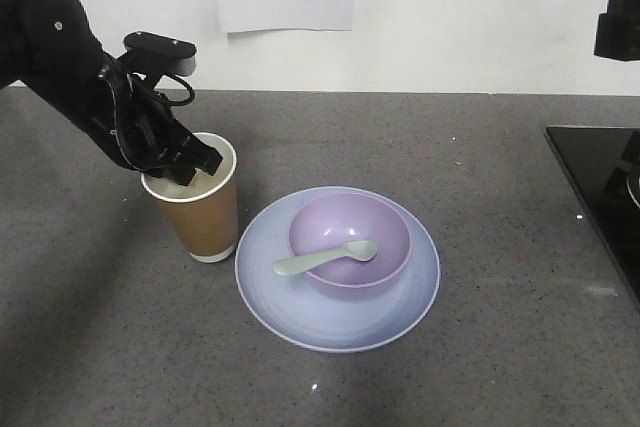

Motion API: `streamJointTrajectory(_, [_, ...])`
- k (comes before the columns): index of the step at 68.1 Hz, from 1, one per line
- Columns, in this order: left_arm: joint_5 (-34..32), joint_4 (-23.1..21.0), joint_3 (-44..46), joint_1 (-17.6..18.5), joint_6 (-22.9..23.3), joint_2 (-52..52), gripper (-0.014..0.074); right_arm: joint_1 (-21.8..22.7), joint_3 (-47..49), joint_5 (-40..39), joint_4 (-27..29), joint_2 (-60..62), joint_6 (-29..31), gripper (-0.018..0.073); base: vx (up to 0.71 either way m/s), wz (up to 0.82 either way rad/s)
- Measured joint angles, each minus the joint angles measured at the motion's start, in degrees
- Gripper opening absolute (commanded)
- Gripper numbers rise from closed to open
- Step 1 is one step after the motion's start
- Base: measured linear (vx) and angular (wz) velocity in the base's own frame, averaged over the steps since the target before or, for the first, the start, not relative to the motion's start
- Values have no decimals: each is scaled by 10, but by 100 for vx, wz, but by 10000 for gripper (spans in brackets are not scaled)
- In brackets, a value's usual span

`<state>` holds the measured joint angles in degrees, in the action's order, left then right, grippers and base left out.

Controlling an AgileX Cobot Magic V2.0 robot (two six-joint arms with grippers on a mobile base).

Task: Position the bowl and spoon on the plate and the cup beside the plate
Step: 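Slide the cup with the left gripper toward the plate edge, then release the cup and raise the left gripper away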

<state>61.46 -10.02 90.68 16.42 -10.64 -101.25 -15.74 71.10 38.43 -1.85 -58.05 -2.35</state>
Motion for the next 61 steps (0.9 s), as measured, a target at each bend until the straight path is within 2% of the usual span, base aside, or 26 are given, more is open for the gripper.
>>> streamJointTrajectory(45, [14, -2, 0, 0, 2, -23, 8, 0, 0, 11, 3, 0, 0, -3, 0, 0])
streamJointTrajectory(54, [14, -2, 0, 0, 2, -23, 41, 0, 0, 11, 3, 0, 0, -3, 0, 0])
streamJointTrajectory(61, [14, -2, 0, 0, 2, -23, 98, 0, 0, 11, 3, 0, 0, -3, 0, 0])
